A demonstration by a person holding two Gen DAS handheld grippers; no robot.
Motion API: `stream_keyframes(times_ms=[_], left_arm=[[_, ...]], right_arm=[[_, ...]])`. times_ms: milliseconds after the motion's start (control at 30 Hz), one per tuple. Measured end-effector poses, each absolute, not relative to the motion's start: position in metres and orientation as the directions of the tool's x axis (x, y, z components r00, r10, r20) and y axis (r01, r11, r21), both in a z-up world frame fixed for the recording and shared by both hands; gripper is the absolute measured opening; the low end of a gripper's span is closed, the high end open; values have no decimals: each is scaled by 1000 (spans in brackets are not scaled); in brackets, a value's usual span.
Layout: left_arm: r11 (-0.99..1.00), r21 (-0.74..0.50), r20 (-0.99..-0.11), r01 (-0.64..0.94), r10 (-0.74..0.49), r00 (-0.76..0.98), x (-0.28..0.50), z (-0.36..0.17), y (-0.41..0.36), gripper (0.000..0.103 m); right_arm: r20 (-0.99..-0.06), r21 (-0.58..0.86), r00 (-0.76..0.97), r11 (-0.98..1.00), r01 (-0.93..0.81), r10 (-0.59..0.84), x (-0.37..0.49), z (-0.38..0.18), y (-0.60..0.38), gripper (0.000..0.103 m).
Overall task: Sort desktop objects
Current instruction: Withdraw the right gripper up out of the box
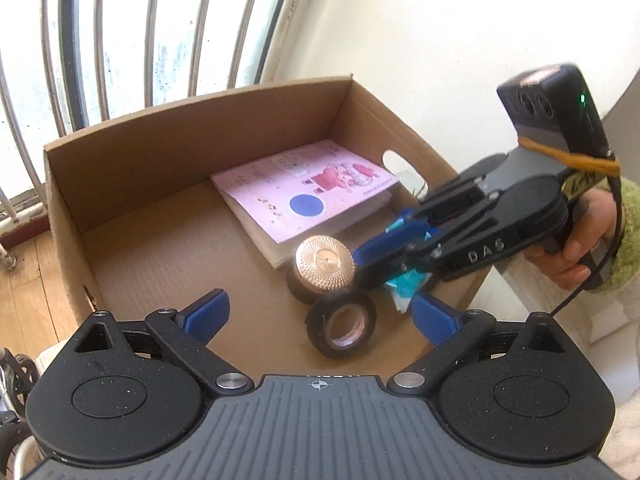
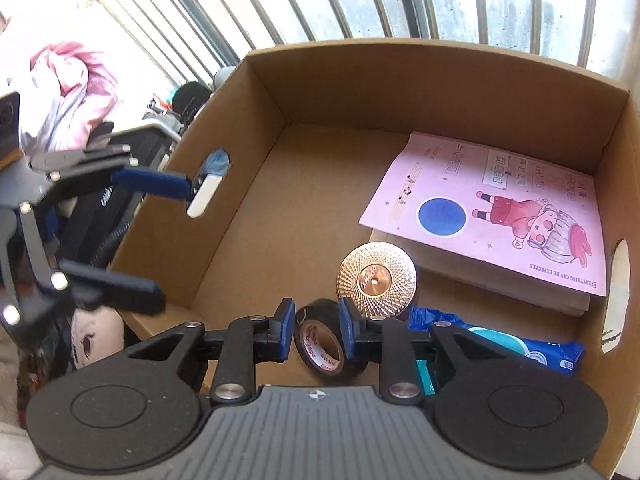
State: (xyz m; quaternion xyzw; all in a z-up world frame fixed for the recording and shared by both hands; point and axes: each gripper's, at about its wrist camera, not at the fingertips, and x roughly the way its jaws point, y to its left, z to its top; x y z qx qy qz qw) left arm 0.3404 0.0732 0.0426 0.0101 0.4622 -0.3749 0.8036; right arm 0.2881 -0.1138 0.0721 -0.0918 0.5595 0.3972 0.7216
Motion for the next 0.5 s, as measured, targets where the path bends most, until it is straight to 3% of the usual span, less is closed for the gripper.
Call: stream_keyframes(times_ms=[133, 333, 467, 500], left_arm=[[726, -340, -720, 598, -610, 331, 341, 46, 84, 99], [707, -366, -703, 605, -636, 319, 342, 41, 85, 99], [692, -378, -694, 615, -652, 306, 342, 37, 84, 99], [688, -385, -691, 615, -656, 303, 342, 35, 84, 99]], right_arm=[[-924, 233, 65, 689, -686, 378, 286, 53, -109, 19], [-923, 280, 18, 702, -655, 385, 295, 45, -113, 19], [-927, 357, -113, 744, -565, 358, 301, 12, -118, 0], [-930, 351, -117, 745, -567, 349, 302, 10, -117, 0]])
